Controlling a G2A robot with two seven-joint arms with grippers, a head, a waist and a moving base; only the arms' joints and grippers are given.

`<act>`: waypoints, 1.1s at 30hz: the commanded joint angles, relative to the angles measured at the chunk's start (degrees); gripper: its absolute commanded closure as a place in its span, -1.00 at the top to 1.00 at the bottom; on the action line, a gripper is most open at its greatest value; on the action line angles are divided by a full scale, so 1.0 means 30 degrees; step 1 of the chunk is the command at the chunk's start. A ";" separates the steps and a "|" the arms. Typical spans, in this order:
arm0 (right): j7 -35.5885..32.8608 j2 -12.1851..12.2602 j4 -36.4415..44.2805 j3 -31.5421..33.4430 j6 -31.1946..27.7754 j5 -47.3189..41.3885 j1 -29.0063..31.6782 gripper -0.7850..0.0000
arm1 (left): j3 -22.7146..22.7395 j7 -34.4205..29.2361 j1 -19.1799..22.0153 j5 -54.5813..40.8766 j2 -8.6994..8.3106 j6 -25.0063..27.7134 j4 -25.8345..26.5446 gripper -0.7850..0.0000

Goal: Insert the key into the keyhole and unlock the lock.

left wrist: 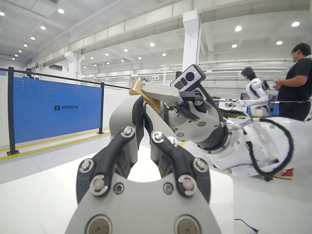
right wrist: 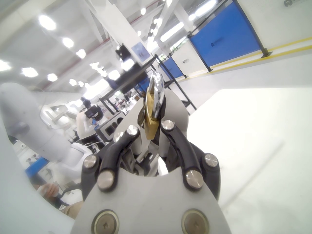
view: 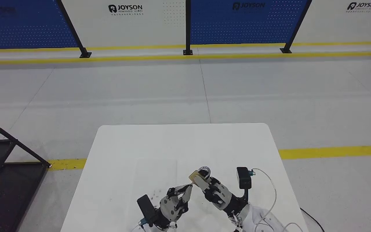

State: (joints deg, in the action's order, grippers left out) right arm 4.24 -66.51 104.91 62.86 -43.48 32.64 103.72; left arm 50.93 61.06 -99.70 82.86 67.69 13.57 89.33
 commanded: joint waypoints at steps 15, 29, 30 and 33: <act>0.0008 0.0037 0.0051 -0.0066 0.0036 -0.0037 -0.0013 -1.00 | -0.0212 0.0257 0.0050 0.2497 0.0171 -0.4483 -0.0211 -1.00; -0.0005 0.0048 -0.0183 -0.0090 0.0240 -0.0225 -0.0225 -1.00 | 0.0238 0.0361 -0.0557 -0.0622 -0.0106 0.0511 0.0546 1.00; -0.0051 0.0041 -0.0248 -0.0123 0.0302 -0.0305 -0.0298 -1.00 | 0.0531 0.0262 -0.0758 -0.0924 -0.0222 0.1211 0.0713 1.00; -0.0407 -0.0004 -0.0597 -0.0323 0.0843 -0.0445 -0.0644 -1.00 | 0.1934 -0.0108 -0.1652 -0.2076 -0.0680 0.3404 0.1322 1.00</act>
State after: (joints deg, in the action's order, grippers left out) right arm 3.48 -66.47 103.52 62.17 -41.65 31.42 102.19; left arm 54.72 61.21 -103.52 77.83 66.22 21.21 92.64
